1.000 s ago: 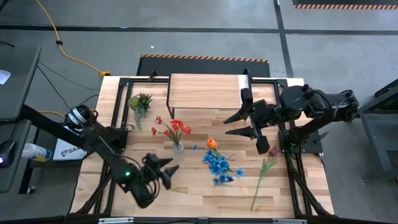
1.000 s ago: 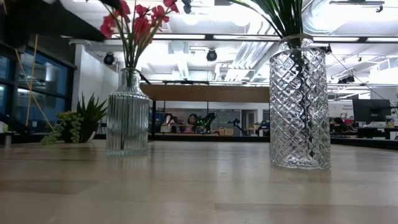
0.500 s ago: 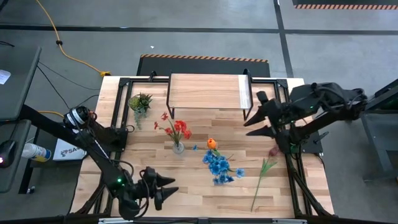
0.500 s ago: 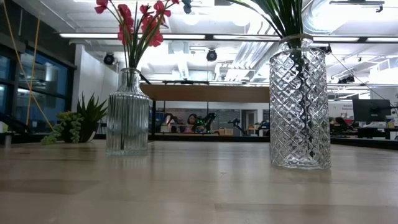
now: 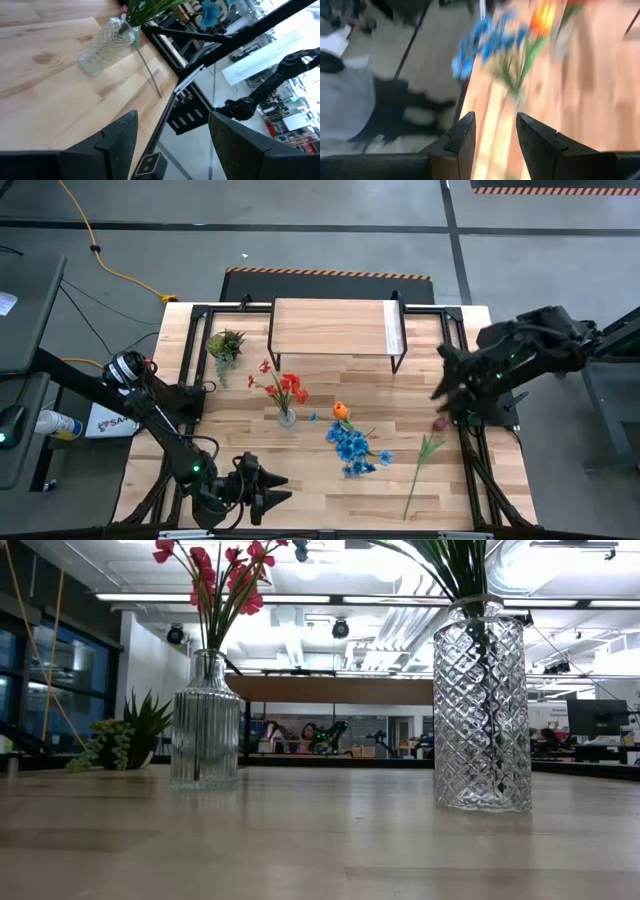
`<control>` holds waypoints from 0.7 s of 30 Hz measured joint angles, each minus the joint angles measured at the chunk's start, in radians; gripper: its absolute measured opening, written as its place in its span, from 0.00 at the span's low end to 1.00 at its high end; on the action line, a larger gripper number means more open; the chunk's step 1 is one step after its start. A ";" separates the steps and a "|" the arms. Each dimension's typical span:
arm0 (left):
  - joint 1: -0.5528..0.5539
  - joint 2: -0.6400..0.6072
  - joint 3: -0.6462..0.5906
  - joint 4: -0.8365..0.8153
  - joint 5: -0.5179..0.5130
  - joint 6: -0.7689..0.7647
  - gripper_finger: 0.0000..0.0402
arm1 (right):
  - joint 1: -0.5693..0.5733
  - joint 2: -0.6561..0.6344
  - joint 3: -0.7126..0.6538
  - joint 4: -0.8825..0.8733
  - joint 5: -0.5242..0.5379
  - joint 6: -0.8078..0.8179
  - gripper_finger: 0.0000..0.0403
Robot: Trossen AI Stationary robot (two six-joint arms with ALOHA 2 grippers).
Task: Pick and place flowers into a vace then onto a shelf
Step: Put the dark red flower into the left transparent vase
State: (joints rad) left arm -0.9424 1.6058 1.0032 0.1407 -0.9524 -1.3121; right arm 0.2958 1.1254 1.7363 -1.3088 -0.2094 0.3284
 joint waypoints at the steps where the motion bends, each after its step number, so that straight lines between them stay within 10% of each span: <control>1: 0.000 0.000 0.000 -0.002 0.000 -0.001 0.69 | 0.015 0.002 0.000 -0.037 -0.008 0.024 0.33; 21: 0.000 0.000 0.000 -0.013 -0.026 -0.001 0.69 | 0.381 0.007 -0.492 0.013 0.002 0.463 0.33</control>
State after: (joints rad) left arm -0.9424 1.6058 1.0031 0.1278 -0.9780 -1.3128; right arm 0.6767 1.1320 1.2441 -1.2961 -0.2070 0.7914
